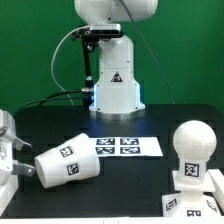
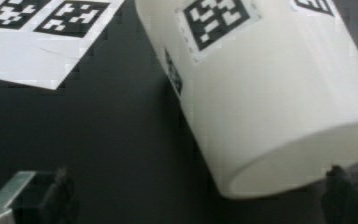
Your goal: Assemble lamp
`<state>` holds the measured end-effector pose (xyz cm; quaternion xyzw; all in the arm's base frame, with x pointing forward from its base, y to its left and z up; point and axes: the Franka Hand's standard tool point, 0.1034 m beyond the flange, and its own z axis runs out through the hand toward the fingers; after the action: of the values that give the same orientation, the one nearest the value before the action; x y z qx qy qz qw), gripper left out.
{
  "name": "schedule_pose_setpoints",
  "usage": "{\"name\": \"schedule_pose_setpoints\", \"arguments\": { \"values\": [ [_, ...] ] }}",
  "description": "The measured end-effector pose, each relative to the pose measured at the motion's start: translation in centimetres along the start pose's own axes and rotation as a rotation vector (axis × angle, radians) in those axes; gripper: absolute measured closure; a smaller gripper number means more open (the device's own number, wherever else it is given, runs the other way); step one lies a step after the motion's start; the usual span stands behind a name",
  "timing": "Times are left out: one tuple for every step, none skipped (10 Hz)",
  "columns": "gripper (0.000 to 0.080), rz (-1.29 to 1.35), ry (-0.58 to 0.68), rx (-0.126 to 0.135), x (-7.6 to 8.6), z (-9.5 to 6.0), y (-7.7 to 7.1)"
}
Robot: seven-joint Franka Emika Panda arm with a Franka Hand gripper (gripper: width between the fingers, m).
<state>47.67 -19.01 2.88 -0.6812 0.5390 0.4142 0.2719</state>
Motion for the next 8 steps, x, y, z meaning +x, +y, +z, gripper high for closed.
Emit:
{"name": "schedule_pose_setpoints", "arguments": {
  "values": [
    [0.01, 0.002, -0.003, -0.006, 0.0, 0.9, 0.0],
    [0.01, 0.006, -0.005, -0.011, 0.1, 1.7, 0.0],
    [0.01, 0.011, -0.014, -0.018, 0.0, 2.5, 0.1],
    [0.01, 0.024, -0.026, -0.03, -0.5, 3.1, -0.2],
    [0.01, 0.026, -0.029, -0.032, -0.6, 3.2, -0.2],
    [0.013, 0.027, -0.027, -0.03, -0.5, 3.2, -0.1],
    [0.013, 0.027, -0.027, -0.03, -0.5, 3.2, -0.1],
    [0.0309, 0.027, -0.027, -0.03, -0.5, 3.2, -0.1]
  ]
}}
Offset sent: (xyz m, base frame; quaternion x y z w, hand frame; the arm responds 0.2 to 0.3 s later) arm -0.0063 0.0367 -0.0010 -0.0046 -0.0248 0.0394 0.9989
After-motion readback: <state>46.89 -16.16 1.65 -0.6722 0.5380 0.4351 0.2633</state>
